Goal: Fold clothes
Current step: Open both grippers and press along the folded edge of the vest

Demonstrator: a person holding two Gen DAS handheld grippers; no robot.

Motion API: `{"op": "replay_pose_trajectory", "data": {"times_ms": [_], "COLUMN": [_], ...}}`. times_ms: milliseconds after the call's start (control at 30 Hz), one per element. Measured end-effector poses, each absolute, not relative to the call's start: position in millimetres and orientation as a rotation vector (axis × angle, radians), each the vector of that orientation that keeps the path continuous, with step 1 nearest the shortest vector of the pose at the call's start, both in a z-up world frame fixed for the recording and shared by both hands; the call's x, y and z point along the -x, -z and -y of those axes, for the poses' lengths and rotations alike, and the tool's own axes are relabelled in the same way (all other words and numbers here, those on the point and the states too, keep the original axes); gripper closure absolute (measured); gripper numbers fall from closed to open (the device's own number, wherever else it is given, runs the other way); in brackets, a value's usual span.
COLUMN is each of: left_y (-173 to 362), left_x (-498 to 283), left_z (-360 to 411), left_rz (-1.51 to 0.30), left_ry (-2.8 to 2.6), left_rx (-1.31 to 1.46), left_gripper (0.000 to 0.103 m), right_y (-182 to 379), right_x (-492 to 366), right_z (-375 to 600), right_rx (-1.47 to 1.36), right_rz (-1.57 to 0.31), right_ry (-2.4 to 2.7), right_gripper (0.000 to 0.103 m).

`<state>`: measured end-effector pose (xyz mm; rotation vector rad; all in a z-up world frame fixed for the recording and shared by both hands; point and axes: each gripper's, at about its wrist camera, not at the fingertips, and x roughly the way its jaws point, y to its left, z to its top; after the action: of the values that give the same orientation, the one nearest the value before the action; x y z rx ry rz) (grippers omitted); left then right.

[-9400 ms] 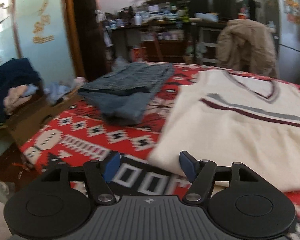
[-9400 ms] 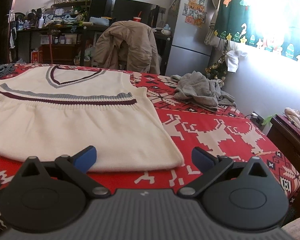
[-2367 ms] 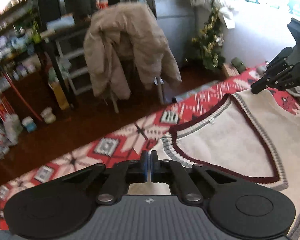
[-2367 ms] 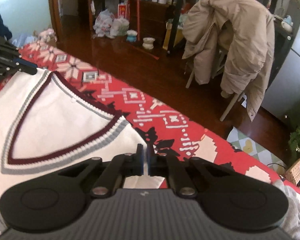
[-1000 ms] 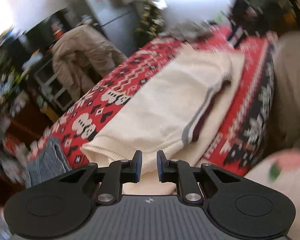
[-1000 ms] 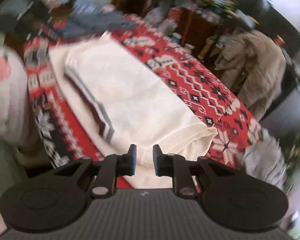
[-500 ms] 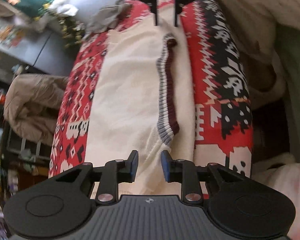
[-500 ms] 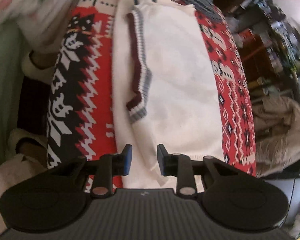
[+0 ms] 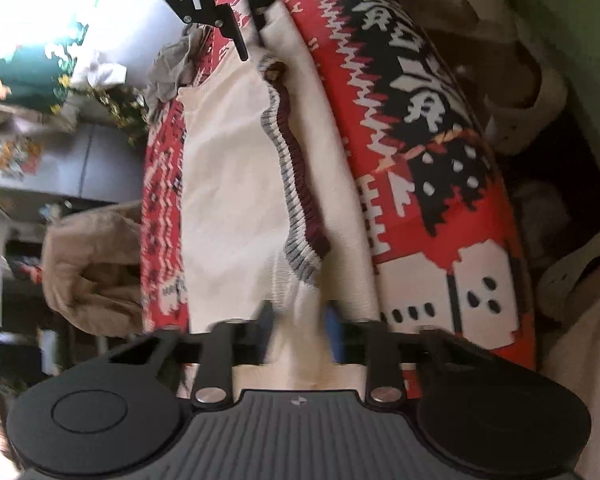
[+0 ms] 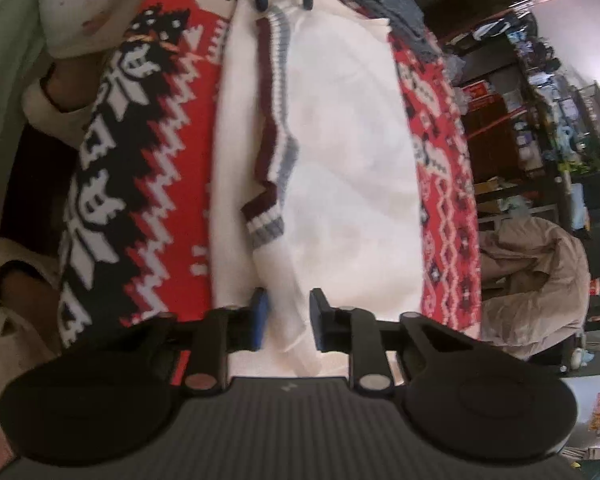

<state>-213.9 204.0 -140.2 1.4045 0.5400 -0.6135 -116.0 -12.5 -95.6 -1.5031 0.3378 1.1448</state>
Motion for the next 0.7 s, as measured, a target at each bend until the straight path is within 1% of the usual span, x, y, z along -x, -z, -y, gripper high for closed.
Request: {"op": "replay_pose_trajectory", "data": {"times_ms": [33,100,233,267,333,400,467,567,633,667,700], "left_y": [138,133,100,99,106,120,138,146,134,128,123], "left_x": [214,215,218,219,219,218,219,224,222,221,221], "left_z": [-205,-206,-208,-207,-204,-199,-195,-196,-202,-207,-211], "left_rz": [-0.535,-0.526,-0.532,-0.537,-0.558,-0.586,-0.621,-0.61,-0.655,-0.674,-0.686], "left_ry": [0.608,0.596,0.586,0.591,0.6,0.608,0.622,0.607,0.587,0.572,0.555], "left_rx": [-1.401,-1.39,-1.298,-1.297,-1.309,-1.331,-1.371,-1.393,-1.316,-1.278,-1.249], "left_gripper": [0.096,0.098,0.098,0.098,0.098,0.097,0.092,0.093,0.085,0.076,0.073], "right_y": [94,92,71,66,54,58,74,96,91,88,83], "right_x": [116,117,121,122,124,128,132,139,140,140,138], "right_z": [11,9,15,17,21,19,18,17,22,25,28], "right_rx": [1.507,1.514,1.473,1.458,1.427,1.429,1.474,1.533,1.5,1.484,1.447], "right_rz": [-0.33,-0.316,-0.309,-0.312,-0.316,-0.333,-0.348,-0.375,-0.393,-0.402,-0.419], "right_ry": [-1.139,-1.129,-1.115,-1.113,-1.107,-1.109,-1.12,-1.128,-1.132,-1.134,-1.131], "right_gripper": [0.099,0.1,0.1,0.1,0.1,0.1,0.1,0.097,0.092,0.089,0.085]}}
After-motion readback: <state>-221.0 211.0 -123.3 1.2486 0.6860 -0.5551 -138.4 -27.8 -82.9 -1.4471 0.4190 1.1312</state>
